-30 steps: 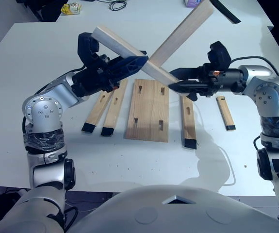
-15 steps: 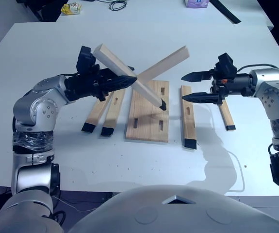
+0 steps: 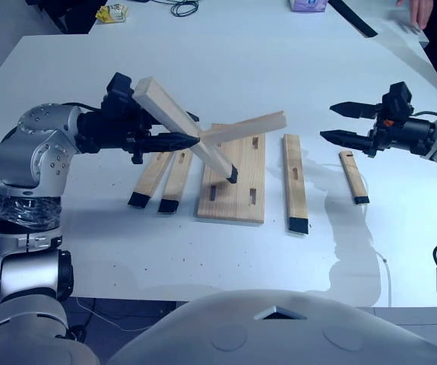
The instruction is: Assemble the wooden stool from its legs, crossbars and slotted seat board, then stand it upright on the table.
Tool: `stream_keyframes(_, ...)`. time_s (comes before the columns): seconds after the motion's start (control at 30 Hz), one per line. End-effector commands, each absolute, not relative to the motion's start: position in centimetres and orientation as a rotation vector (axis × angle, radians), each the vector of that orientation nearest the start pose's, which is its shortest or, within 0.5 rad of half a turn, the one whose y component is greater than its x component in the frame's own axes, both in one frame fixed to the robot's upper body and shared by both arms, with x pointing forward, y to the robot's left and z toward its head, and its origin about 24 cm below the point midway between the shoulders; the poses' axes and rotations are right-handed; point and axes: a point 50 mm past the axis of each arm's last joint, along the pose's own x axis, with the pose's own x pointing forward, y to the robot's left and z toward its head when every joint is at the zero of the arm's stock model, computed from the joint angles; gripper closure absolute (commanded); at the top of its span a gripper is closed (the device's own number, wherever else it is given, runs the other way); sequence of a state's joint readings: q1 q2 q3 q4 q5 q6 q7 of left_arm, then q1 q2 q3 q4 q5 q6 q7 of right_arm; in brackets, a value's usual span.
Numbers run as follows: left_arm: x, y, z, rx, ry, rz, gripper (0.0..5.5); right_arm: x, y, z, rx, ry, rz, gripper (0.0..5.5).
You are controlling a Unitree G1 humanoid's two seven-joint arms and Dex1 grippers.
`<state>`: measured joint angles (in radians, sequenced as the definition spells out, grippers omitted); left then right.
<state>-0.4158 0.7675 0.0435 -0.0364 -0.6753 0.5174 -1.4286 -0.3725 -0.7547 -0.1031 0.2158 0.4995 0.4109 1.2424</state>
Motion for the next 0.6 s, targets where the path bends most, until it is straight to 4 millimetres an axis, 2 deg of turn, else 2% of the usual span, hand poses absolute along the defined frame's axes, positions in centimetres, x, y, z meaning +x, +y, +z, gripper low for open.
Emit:
stream_keyframes(0.03, 26.6, 21.3, 17.9, 0.104, 0.131, -1.498, 3.42, 28.1, -27.2, 13.8, -0.062, 0.222, 0.970, 1.34)
stream_keyframes(0.3, 26.6, 22.3, 19.0, 0.134, 0.137, -1.521, 3.42, 28.3, -27.5, 13.6, -0.062, 0.199, 0.914, 1.34)
stream_keyframes(0.6, 25.4, 23.3, 18.1, 0.139, 0.198, -1.509, 3.42, 28.4, -27.7, 13.2, -0.044, 0.188, 0.875, 1.34)
